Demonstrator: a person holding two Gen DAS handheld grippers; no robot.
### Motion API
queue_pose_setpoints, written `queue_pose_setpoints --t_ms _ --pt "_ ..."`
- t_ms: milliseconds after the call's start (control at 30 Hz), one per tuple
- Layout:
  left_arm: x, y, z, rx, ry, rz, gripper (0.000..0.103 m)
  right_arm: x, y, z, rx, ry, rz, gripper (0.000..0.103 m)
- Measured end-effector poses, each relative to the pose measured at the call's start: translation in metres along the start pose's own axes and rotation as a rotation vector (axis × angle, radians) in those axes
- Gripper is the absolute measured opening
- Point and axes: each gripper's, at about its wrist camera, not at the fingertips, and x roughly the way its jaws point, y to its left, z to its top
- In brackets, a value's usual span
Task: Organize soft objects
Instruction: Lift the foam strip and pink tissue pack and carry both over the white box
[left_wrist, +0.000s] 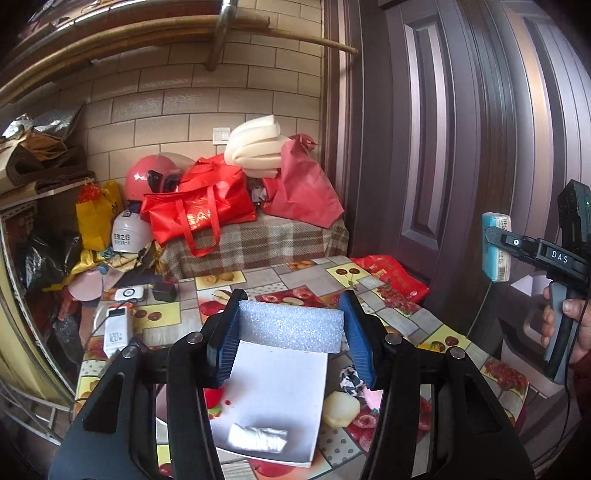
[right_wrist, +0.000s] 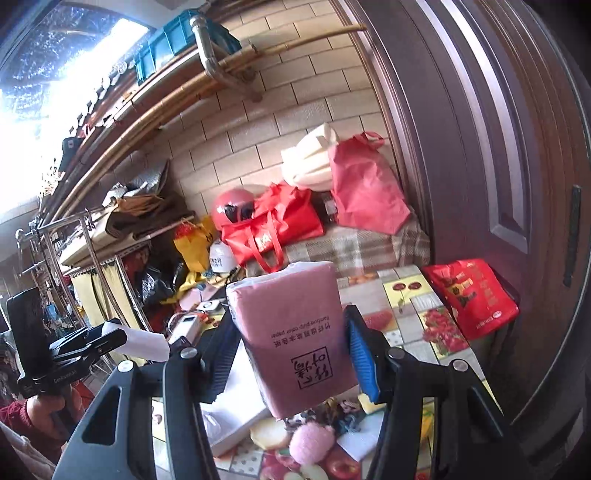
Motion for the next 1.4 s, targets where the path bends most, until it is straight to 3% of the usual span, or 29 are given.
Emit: queue_pose_setpoints --t_ms 200,367,700,1400 --pt "-0.052 0.066 0.045 -0.039 -0.1 0.148 0.052 0.01 0.038 0.033 -0.03 -0.084 0.071 0.056" --pt "-0.086 0.104 0.055 -0.074 -0.154 0.234 0.052 0.021 0.062 0.04 -0.024 -0.113 0.132 0.056" --pt "-0.088 0.123 0.056 -0.093 -0.177 0.206 0.052 0.033 0.092 0.042 -0.051 -0.113 0.168 0.056" --pt "-0.03 0.117 0.065 -0.094 -0.132 0.118 0.052 0.076 0.095 0.035 -0.055 -0.038 0.191 0.056"
